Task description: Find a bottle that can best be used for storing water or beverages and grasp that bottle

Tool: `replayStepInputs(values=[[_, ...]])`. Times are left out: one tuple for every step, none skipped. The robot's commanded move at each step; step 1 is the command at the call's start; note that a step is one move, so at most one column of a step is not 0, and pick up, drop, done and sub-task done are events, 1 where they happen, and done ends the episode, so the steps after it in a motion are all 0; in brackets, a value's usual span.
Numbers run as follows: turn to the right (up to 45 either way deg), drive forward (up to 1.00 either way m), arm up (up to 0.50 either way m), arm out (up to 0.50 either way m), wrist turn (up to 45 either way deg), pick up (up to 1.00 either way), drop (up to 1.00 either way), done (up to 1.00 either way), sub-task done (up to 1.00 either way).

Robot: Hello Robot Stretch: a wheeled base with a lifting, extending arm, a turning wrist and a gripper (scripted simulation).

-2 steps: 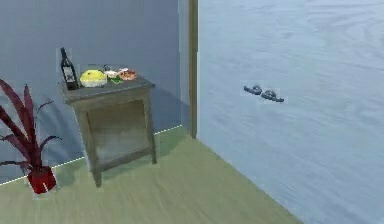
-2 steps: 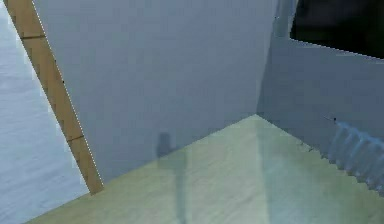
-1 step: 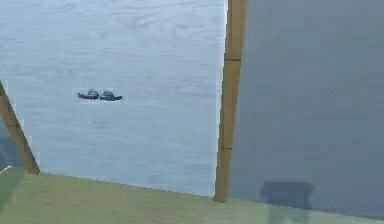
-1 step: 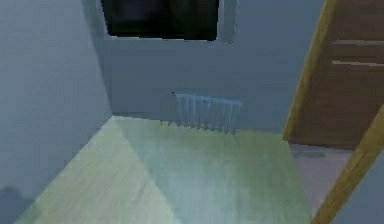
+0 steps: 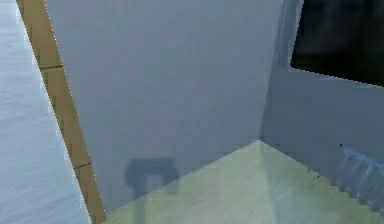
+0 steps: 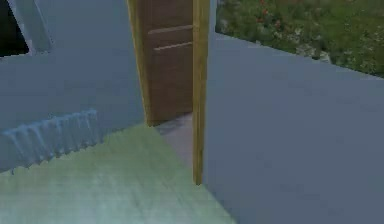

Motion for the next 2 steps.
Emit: replayStepInputs(values=[[45.0, 0.0, 0.0, 0.0, 0.0, 0.0, 0.0, 0.0, 0.0], [9.0, 0.0, 0.0, 0.0, 0.0, 0.0, 0.0, 0.0, 0.0]])
